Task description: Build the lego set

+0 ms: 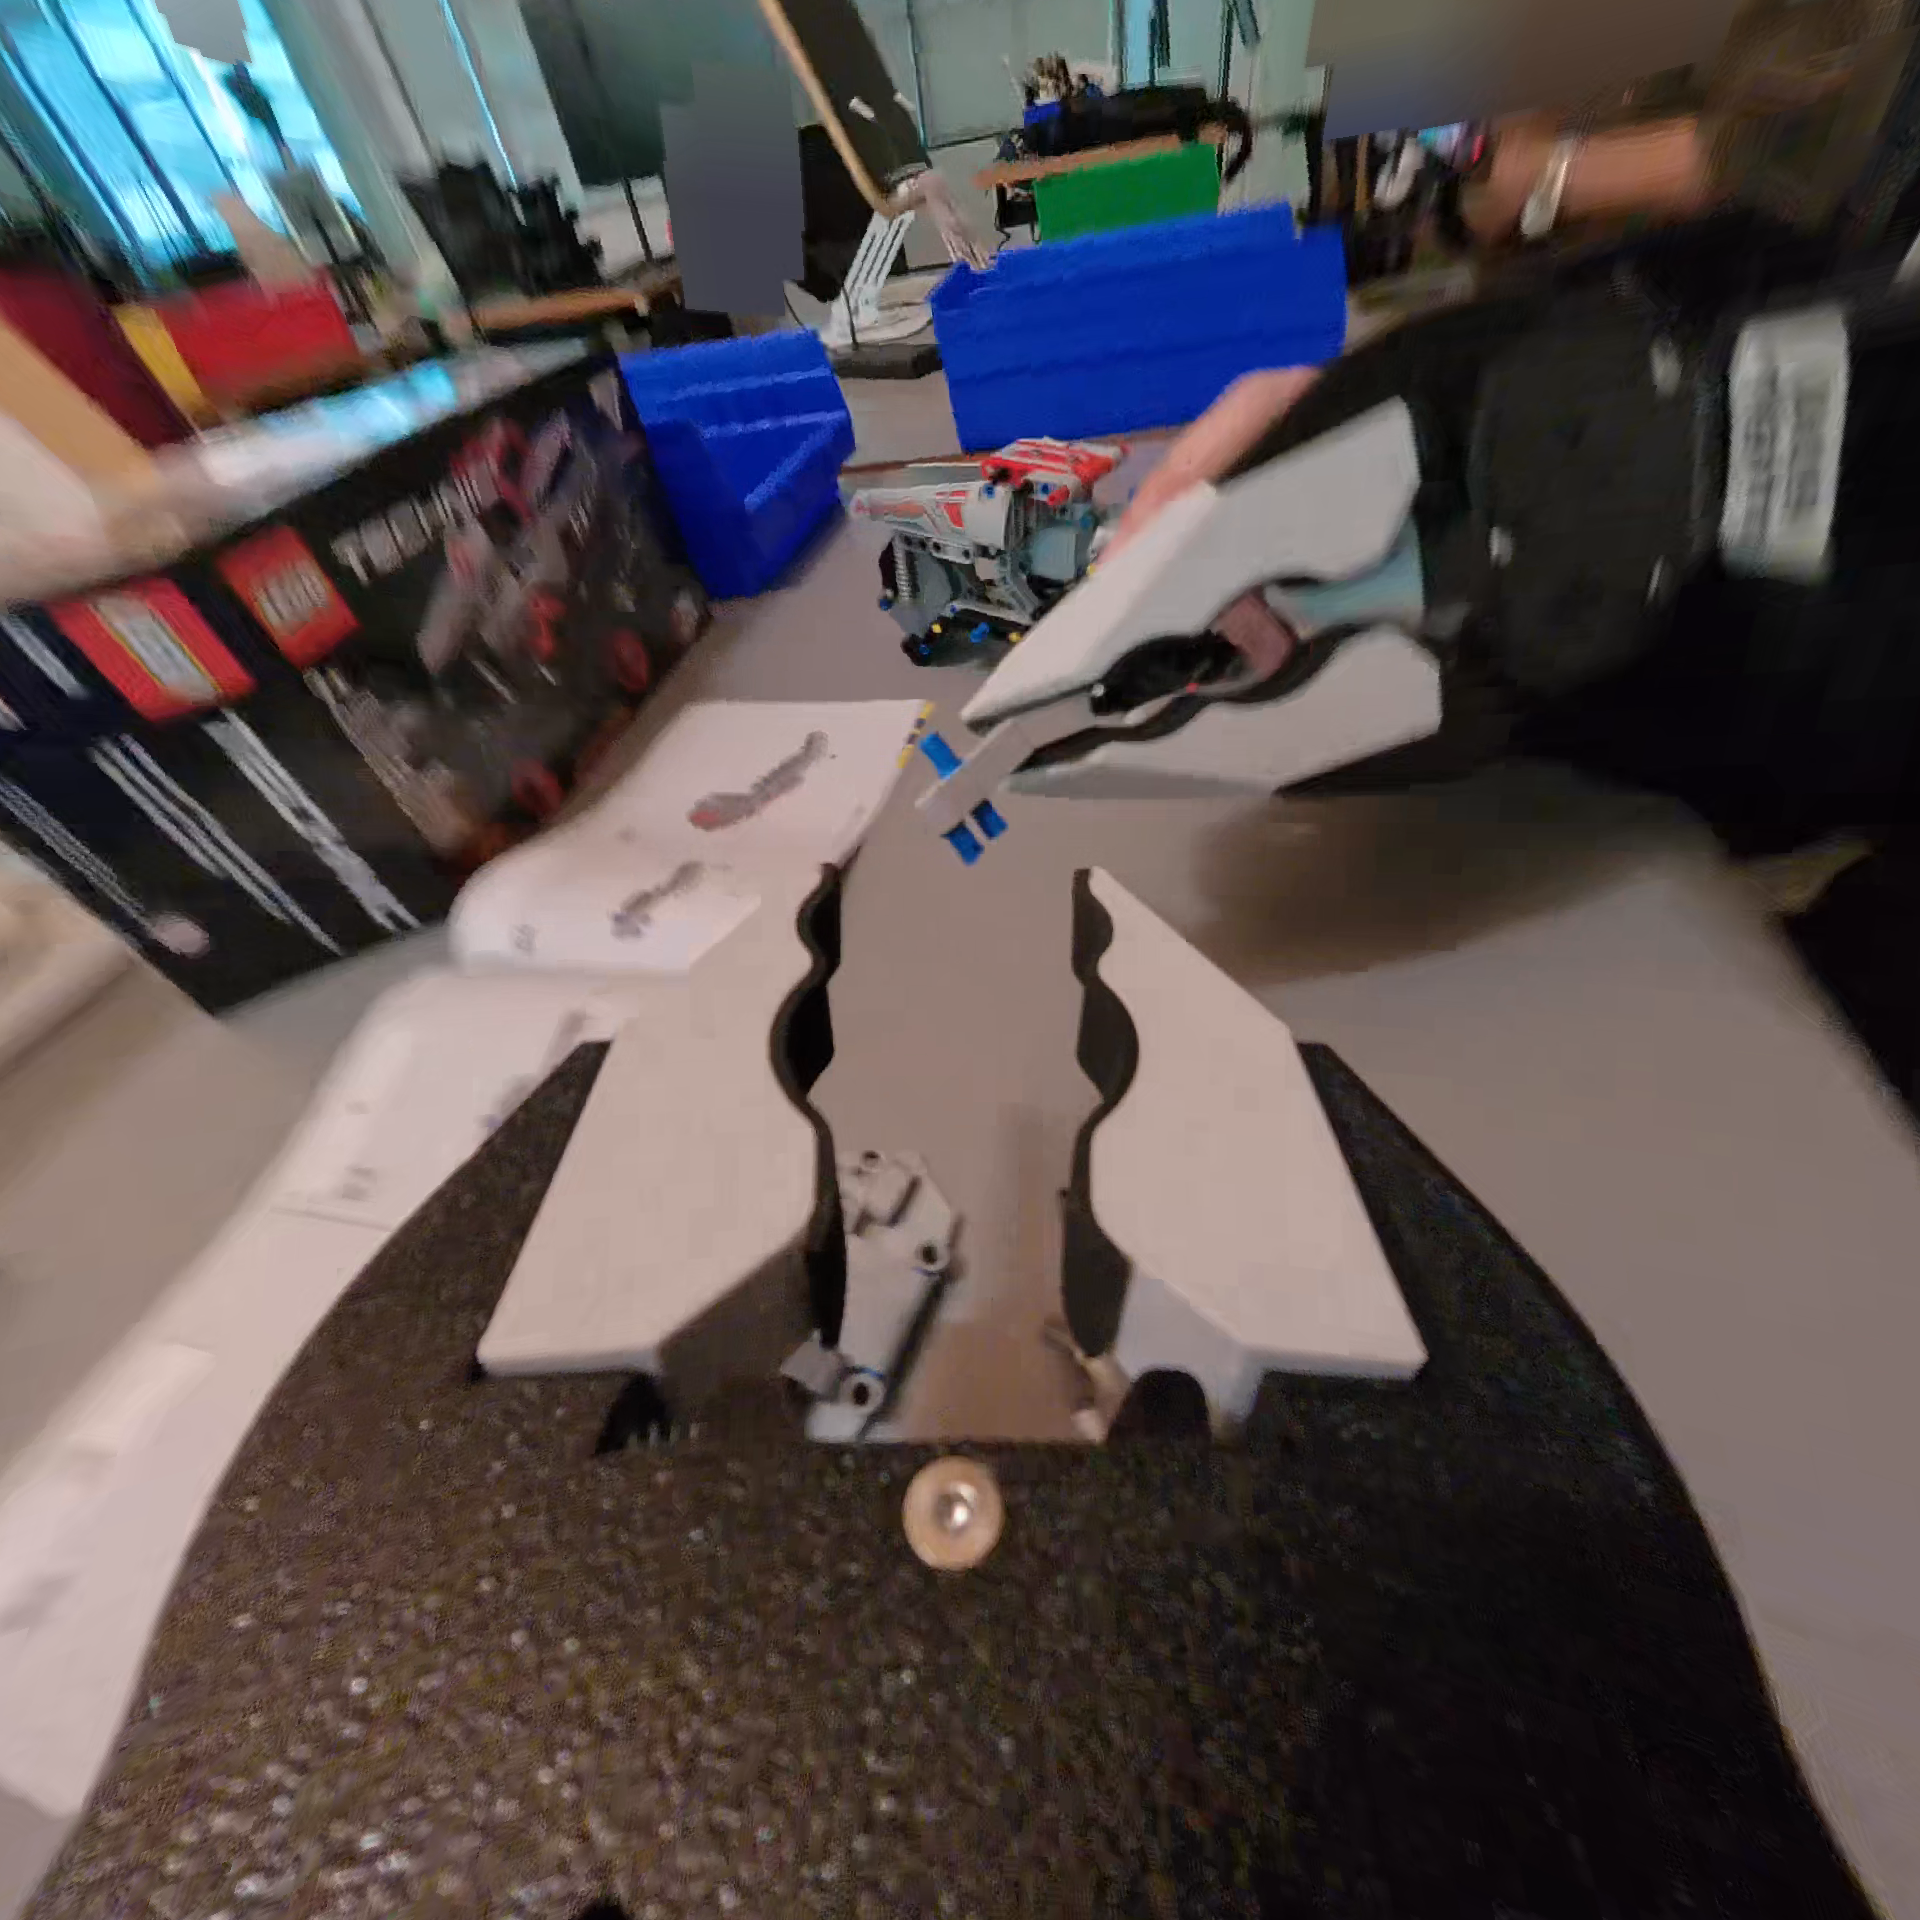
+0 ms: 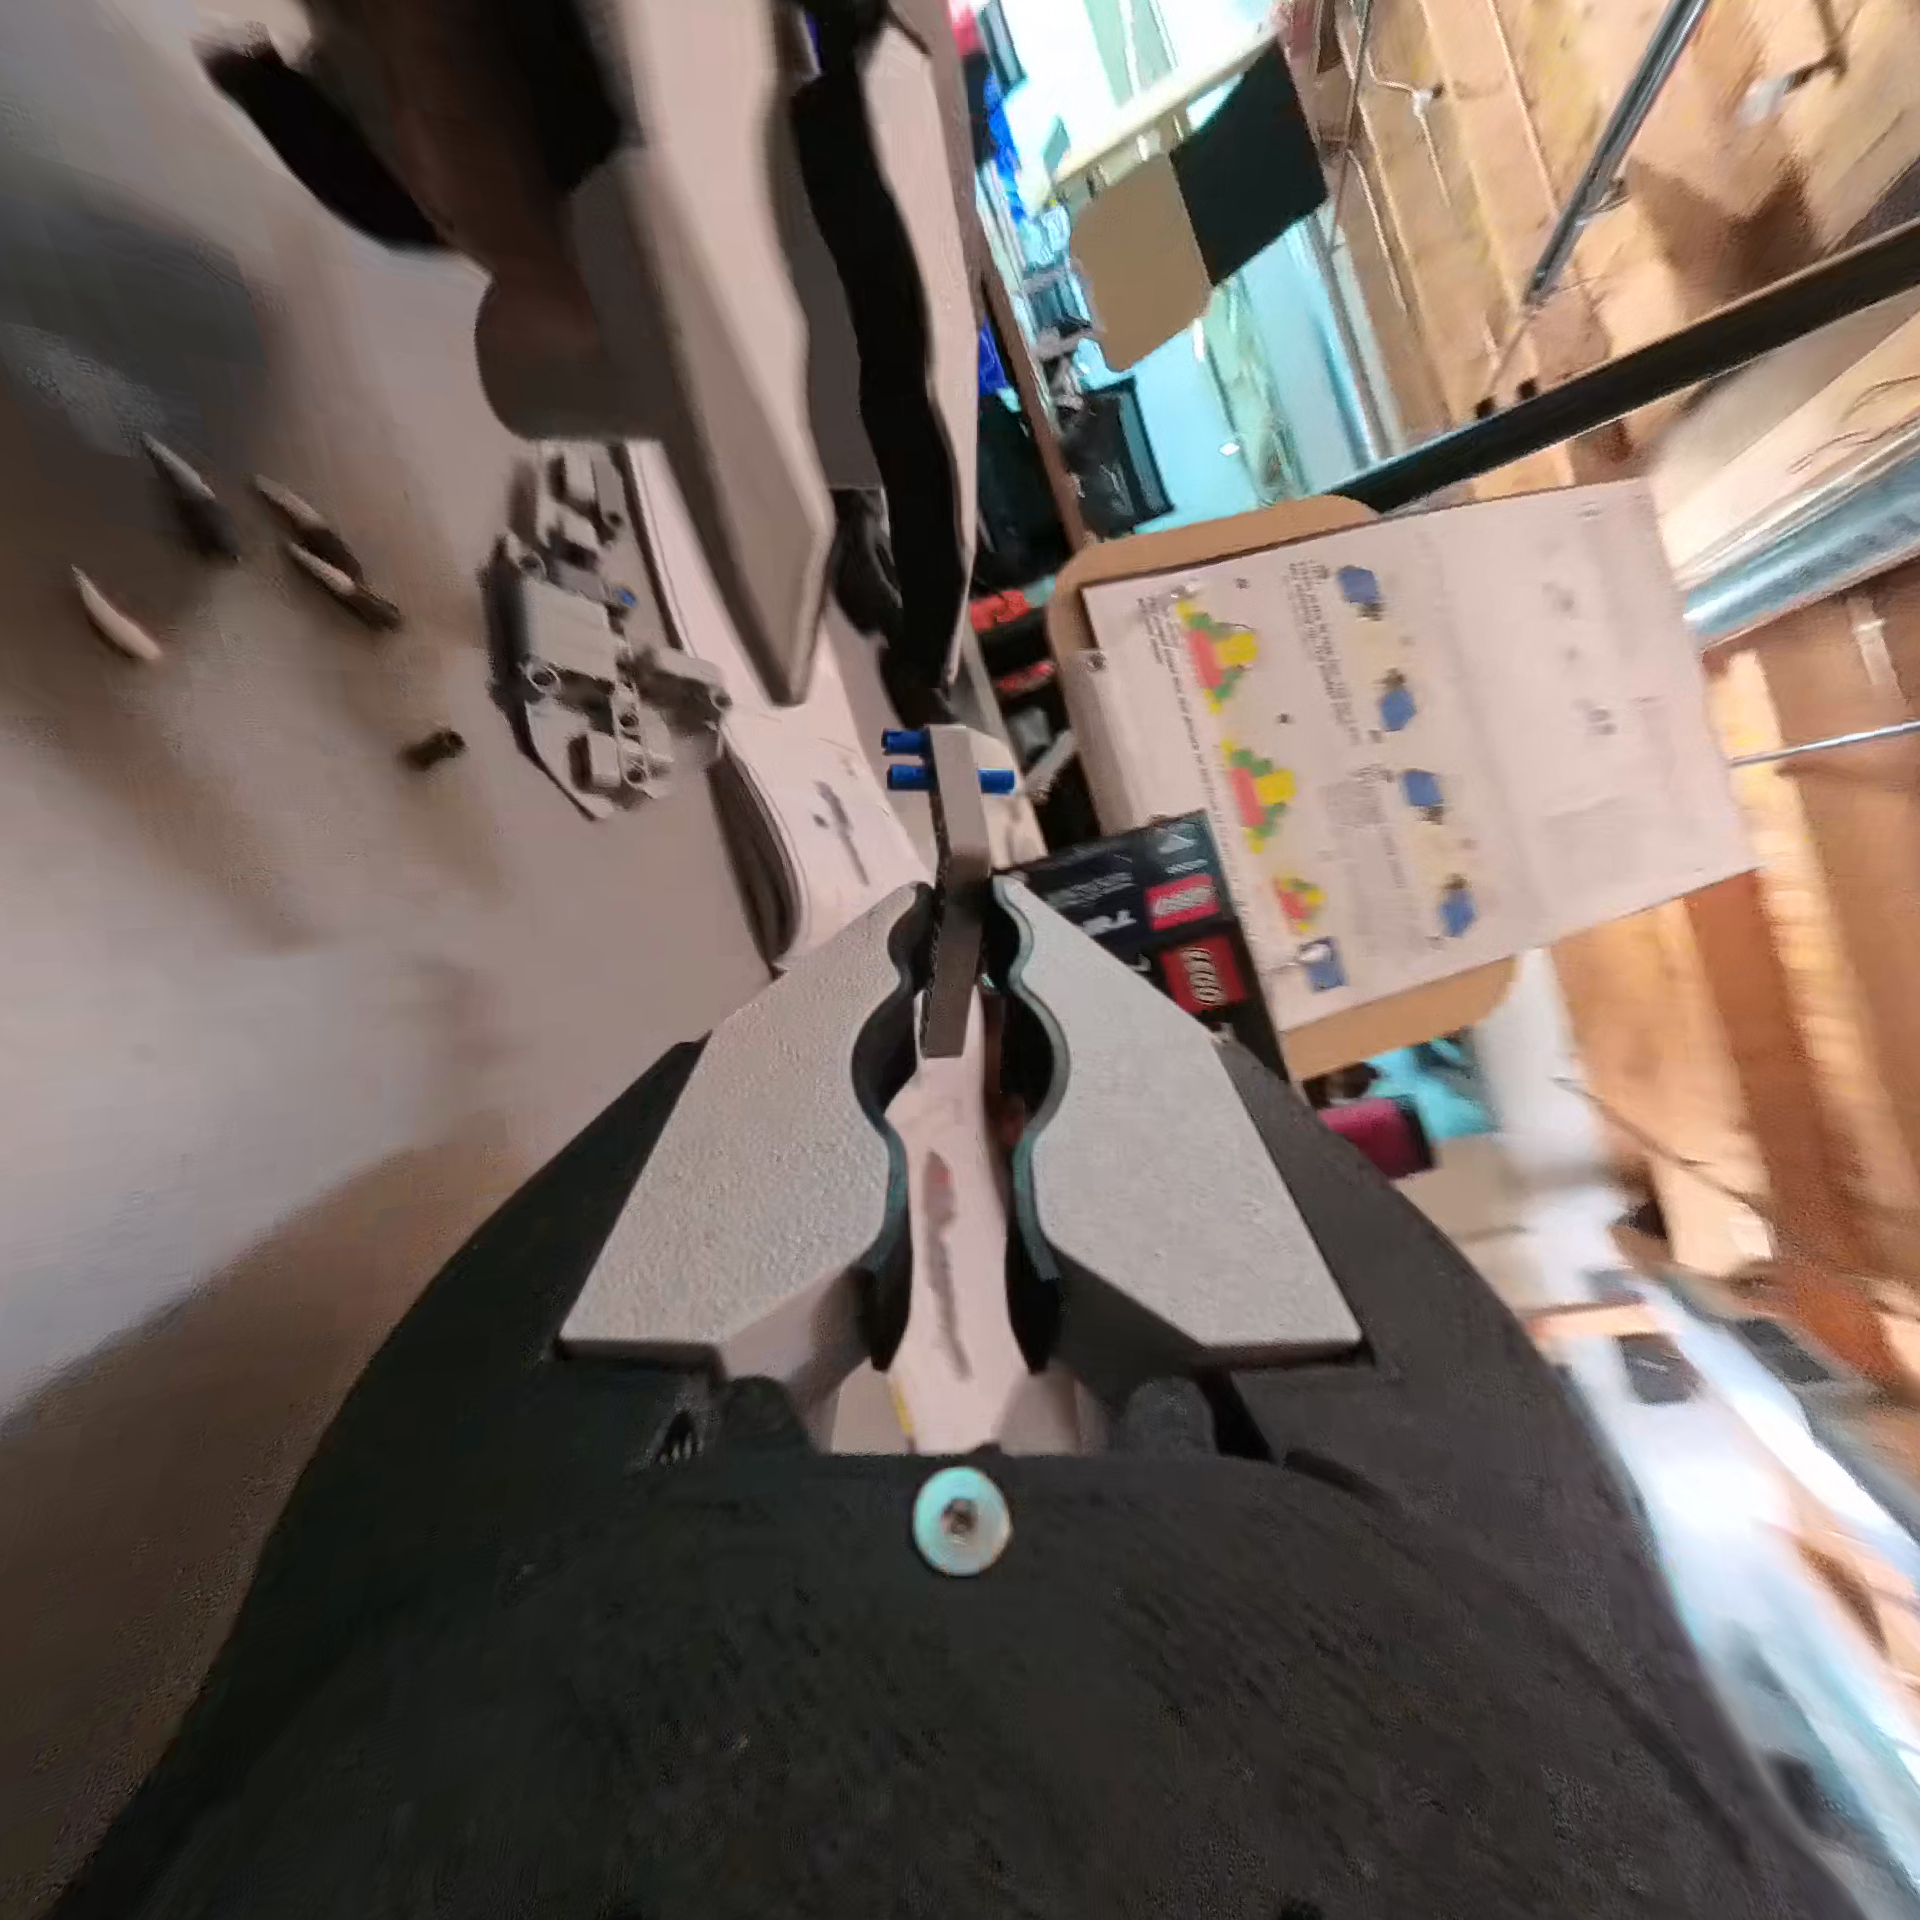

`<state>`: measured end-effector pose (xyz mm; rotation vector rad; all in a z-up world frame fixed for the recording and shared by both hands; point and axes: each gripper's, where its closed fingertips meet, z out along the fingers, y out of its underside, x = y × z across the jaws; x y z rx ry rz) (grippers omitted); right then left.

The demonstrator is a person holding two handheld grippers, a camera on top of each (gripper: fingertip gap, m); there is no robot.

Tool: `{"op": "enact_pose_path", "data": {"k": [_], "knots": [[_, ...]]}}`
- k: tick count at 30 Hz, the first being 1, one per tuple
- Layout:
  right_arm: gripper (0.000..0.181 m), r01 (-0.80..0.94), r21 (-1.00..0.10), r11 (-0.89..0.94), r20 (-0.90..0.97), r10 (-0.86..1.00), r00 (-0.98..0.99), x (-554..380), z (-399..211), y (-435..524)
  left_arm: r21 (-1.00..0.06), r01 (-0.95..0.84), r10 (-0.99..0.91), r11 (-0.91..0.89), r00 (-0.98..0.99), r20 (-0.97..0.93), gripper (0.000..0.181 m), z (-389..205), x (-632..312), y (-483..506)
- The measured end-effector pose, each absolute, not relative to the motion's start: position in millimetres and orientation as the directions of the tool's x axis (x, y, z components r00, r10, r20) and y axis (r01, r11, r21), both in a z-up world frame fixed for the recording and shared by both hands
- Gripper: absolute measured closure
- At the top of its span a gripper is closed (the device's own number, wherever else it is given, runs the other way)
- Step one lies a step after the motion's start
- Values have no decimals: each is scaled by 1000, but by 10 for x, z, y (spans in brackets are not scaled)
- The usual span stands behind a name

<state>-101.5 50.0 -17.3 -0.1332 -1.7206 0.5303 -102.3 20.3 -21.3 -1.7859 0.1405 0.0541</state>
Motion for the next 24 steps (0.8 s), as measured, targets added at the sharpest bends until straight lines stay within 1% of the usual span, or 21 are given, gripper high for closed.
{"op": "enact_pose_path", "data": {"k": [1,2,3,5,7,10,11,13,15,17,18,19,21,22,24], "knots": [[174,-187,-363,913,925,327,-194,-1025,-181,503,-975,-24,-81,-221,997,-6,135,-227,-1004,215],[174,-167,-317,934,942,289,-170,-1038,-197,509,-970,50,-75,-238,995,70,134,-253,-1004,230],[174,-145,-277,950,954,253,-162,-1050,-231,507,-963,88,-67,-253,992,108,134,-276,-999,245],[174,-127,-219,967,968,200,-151,-1056,-275,464,-955,94,-56,-280,992,114,139,-324,-968,270],[174,-122,-184,975,975,166,-148,-1053,-303,409,-940,99,-32,-328,993,115,139,-411,-961,292],[174,-124,-132,984,983,113,-147,-1046,-349,335,-945,121,-7,-305,992,129,153,-394,-973,305],[174,-128,-114,985,984,94,-152,-1043,-378,314,-950,109,-6,-294,993,116,157,-378,-986,297],[174,-147,-101,984,987,80,-141,-1030,-375,287,-950,50,-29,-309,998,62,157,-400,-991,271],[174,-170,-150,974,974,115,-197,-1012,-417,262,-952,-3,-69,-307,997,20,158,-410,-965,257],[172,-211,-234,949,942,167,-292,-959,-438,239,-960,-49,-123,-276,992,-15,163,-367,-932,230],[164,-236,-313,920,906,214,-365,-912,-443,214,-963,-70,-158,-261,987,-29,177,-341,-905,201],[152,-229,-427,875,850,302,-433,-881,-414,220,-965,-85,-197,-248,980,-36,177,-318,-873,172],[138,-133,-669,731,657,498,-566,-844,-358,281,-968,-99,-216,-230,975,-49,177,-284,-878,137],[137,-87,-756,649,549,556,-624,-813,-342,295,-967,-117,-248,-228,967,-59,177,-291,-841,120],[134,-3,-861,509,384,646,-660,-820,-321,366,-964,-161,-310,-212,947,-90,177,-294,-751,97]]}}
